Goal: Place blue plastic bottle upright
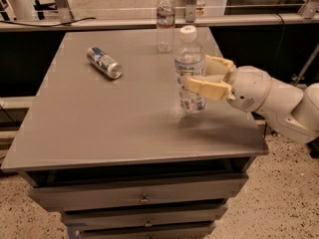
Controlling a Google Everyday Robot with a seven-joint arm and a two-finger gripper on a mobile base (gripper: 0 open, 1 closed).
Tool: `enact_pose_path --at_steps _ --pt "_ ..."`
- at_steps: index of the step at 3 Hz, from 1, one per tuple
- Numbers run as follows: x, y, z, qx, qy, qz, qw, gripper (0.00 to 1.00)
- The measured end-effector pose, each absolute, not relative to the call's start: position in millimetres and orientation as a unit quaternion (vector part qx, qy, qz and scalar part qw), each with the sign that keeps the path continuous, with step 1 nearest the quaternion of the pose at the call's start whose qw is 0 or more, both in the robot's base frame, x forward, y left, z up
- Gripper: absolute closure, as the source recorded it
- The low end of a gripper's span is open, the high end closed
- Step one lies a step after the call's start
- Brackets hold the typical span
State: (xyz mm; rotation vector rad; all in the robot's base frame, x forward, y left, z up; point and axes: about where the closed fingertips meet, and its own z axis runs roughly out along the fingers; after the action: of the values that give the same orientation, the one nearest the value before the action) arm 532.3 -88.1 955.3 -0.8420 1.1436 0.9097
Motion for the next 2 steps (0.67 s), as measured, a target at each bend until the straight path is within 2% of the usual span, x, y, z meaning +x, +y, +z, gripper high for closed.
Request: enact_pose_path --at_steps 2 --pt "535.0 -99.5 933.0 -0.352 0.492 0.416 0.679 1.0"
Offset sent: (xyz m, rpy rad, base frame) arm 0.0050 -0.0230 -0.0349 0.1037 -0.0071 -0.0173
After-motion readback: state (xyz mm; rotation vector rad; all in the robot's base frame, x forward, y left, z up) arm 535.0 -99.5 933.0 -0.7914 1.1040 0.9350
